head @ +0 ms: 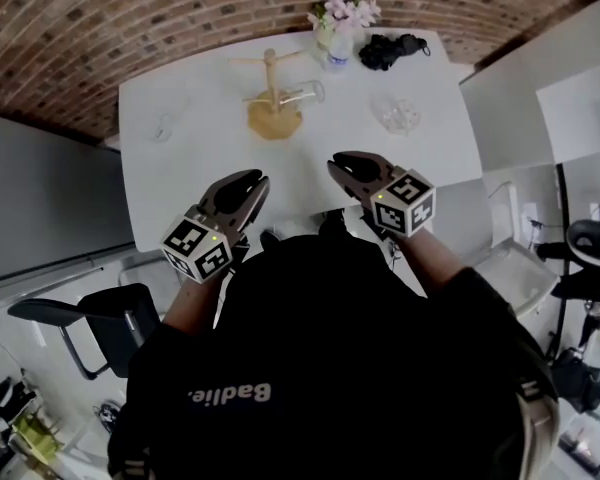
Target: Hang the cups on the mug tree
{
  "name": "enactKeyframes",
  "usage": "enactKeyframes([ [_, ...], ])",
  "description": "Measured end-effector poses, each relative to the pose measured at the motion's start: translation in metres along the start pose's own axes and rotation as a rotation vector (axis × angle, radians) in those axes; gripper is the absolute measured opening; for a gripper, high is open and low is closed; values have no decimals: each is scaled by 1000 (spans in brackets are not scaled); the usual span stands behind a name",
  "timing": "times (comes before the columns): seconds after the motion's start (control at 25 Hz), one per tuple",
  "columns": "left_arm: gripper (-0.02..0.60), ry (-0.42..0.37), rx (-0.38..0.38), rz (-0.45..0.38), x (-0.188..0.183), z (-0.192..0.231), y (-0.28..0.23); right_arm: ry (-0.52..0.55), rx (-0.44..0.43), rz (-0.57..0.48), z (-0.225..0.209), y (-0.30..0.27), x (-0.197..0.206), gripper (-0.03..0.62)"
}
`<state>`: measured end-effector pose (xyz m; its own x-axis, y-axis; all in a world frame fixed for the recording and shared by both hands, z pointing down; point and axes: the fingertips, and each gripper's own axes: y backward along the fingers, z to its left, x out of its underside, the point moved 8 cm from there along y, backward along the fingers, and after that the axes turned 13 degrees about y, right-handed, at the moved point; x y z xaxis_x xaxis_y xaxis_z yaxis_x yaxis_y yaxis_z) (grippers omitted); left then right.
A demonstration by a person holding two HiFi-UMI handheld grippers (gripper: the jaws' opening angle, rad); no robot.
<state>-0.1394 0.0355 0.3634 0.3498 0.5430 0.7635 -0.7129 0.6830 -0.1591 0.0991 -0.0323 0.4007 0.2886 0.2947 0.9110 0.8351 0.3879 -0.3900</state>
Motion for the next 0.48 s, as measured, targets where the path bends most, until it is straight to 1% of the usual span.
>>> enactKeyframes([
  [0.08,58,24,6,-3,-1,-4,3,-10,2,-26,7,3,-1,62],
  [0.16,49,36,5,-9,-2,-8,6,-3,-2,-55,15,4,-4,44],
  [0.4,3,-15,-45,-31,-4,-18,14,18,-25,-132,35,4,-19,31],
  [0.48,2,-26,-53,-36,-6,-18,14,25,-38,-144,39,2,-22,29],
])
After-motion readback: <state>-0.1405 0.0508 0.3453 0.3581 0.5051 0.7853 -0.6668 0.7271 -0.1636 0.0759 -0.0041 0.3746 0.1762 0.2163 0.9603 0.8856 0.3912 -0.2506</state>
